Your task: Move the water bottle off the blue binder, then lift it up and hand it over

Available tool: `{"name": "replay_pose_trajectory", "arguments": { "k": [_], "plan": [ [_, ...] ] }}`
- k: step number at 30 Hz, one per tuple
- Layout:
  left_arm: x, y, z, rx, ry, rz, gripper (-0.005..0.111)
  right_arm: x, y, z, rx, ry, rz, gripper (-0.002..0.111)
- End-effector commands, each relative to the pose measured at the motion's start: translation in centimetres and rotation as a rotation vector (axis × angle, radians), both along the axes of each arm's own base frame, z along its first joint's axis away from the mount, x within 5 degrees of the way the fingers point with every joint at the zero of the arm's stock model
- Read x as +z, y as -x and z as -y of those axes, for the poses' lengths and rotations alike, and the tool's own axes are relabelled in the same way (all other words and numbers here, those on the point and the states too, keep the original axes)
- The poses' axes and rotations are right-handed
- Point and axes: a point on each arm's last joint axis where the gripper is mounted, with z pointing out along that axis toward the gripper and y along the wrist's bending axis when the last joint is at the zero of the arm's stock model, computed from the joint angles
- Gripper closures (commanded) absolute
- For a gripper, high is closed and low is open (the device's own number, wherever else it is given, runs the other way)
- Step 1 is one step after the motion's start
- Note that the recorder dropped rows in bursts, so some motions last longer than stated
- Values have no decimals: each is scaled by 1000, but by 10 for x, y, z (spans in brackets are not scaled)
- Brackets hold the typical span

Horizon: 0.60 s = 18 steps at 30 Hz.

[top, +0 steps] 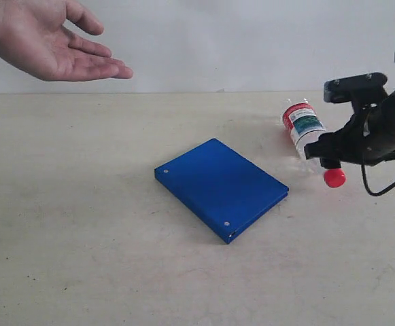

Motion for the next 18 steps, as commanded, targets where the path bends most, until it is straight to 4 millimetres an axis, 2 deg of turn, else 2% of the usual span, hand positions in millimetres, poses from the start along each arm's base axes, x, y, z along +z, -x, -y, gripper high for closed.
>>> {"name": "replay_pose_trajectory", "arguments": {
  "k": [1, 5, 7, 9, 11, 13, 18],
  "plan": [
    [1, 0, 1, -10, 6, 12, 102, -16, 1, -9, 25, 13, -48, 46],
    [1, 0, 1, -10, 6, 12, 102, -34, 1, -10, 20, 13, -95, 46],
    [1, 0, 1, -10, 6, 12, 102, -39, 1, -10, 16, 14, -110, 52],
    [1, 0, 1, -10, 6, 12, 102, -39, 1, -10, -9, -2, -109, 70],
    [1, 0, 1, -10, 6, 10, 102, -34, 0, -11, -8, -8, -91, 93],
    [1, 0, 1, -10, 6, 10, 102, -28, -1, -11, -5, -19, -67, 108],
    [1, 0, 1, -10, 6, 10, 102, 1, 0, -12, 0, -40, 16, 108]
  ]
}}
